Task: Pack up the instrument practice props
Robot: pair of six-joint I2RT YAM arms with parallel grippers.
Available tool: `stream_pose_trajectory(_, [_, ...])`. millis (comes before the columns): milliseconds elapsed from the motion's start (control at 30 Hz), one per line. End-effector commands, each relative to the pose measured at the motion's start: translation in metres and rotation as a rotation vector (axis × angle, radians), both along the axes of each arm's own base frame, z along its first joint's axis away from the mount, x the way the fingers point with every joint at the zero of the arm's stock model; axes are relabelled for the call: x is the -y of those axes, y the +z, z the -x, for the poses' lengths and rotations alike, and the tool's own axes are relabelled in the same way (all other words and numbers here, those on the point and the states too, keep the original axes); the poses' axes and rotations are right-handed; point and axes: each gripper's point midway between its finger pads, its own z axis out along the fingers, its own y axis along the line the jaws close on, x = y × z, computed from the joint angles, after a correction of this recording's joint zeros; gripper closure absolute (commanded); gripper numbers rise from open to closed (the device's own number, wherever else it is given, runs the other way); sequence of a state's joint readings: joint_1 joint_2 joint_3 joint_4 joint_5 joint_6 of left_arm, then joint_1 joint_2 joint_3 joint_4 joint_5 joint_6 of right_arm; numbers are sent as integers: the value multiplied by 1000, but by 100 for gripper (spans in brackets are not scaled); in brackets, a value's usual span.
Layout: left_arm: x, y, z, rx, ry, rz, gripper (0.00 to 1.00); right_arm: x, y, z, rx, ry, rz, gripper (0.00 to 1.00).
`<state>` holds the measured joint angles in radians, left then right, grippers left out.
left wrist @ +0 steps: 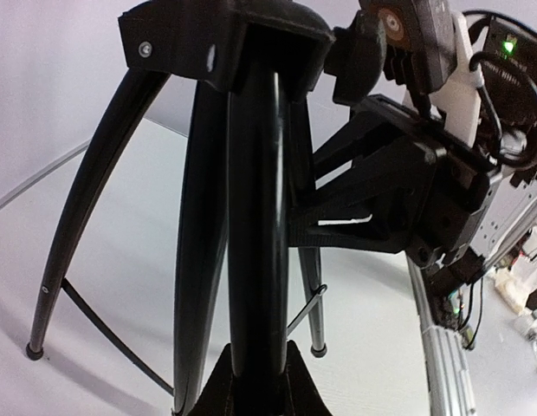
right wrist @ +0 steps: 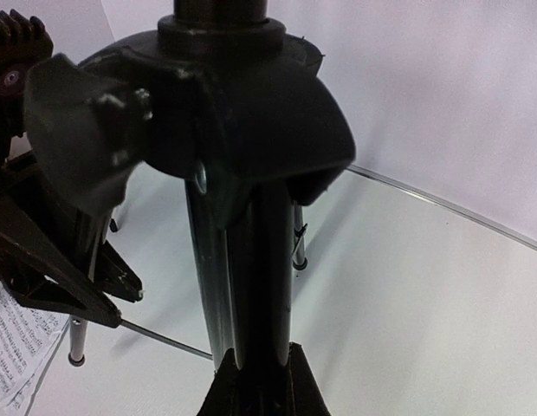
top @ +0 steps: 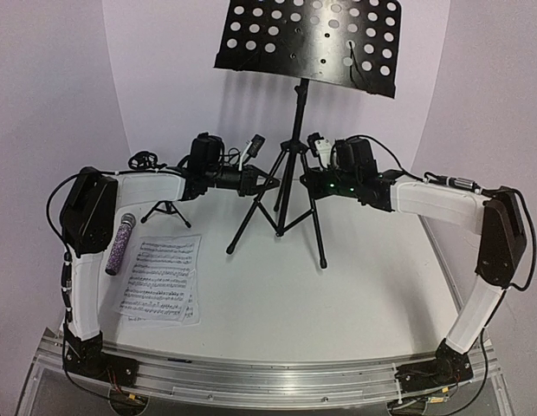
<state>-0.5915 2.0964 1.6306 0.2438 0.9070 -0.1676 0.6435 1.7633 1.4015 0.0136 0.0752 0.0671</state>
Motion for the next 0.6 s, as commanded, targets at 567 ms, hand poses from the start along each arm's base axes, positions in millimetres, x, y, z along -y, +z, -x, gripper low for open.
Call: stream_pose_trajectory(567, [82,152,176,476,-566,396,100,-90,214,132,432,574,-474,100])
